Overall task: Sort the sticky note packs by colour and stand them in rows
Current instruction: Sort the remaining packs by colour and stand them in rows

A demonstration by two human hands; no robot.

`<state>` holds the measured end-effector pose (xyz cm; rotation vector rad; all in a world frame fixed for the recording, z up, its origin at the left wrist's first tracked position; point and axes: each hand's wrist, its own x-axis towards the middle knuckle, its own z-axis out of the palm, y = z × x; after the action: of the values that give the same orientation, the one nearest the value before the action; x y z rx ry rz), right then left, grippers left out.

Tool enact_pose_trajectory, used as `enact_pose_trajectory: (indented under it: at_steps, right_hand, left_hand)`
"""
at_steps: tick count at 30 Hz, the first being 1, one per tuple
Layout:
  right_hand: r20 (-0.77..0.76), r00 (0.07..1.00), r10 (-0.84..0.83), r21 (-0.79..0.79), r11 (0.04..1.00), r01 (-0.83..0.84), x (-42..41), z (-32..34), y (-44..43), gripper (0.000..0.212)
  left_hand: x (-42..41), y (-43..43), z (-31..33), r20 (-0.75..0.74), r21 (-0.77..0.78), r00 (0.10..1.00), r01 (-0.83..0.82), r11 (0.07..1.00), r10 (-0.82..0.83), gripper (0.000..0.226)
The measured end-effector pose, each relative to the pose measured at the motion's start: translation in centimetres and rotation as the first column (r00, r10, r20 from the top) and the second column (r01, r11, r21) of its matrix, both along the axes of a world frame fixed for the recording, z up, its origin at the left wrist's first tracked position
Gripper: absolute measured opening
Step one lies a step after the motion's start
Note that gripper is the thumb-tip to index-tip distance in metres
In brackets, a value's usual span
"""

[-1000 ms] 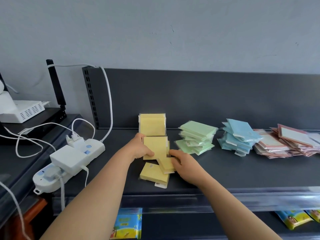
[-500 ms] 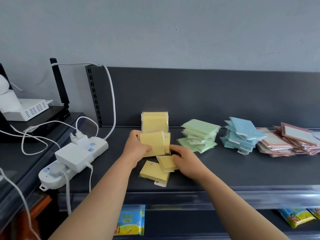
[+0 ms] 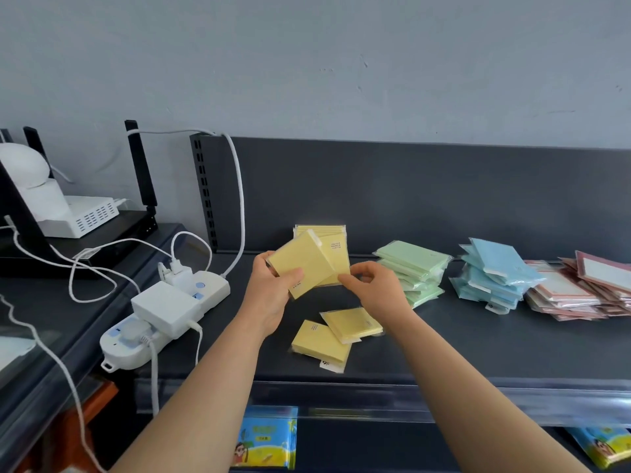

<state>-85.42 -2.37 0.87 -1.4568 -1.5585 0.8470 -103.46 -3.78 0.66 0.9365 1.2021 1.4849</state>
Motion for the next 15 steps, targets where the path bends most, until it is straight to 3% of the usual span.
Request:
enact_pose_trajectory:
  at_steps: [4,8,13,15]
  right_hand:
    - [-0.219,0.974,0.057,-0.06,0.996,-0.071,-1.0,0.0,0.0,0.034]
    - [-0.381,0.92,0.093,-0.038,0.993,-0.115,-1.2,0.6,0.2,0.024]
    - [-0.314,0.949,0.04,0.032,0.999,-0.032,-0.4,1.7,0.7,0.044]
    - [-0.29,0.957,0.032,0.051,0.999,-0.018,0.1,2.3,0.9,0.043]
  left_hand:
    - [-0.4,0.1,0.0,0.082,0.018,0.997,-0.013,1.0,0.011,0.055]
    - [-0.7,0.0,-0.1,-0.119,-0.014,0.992,0.051,0.999,-0.052,0.049]
    - [-1.7,-0.1,0.1,-0.323,0.018,0.947,-0.002,1.0,0.008,0.05]
    - [-2.1,-0.3,0.5,-0.351,0.053,0.936,-0.002,0.999,0.02,0.039]
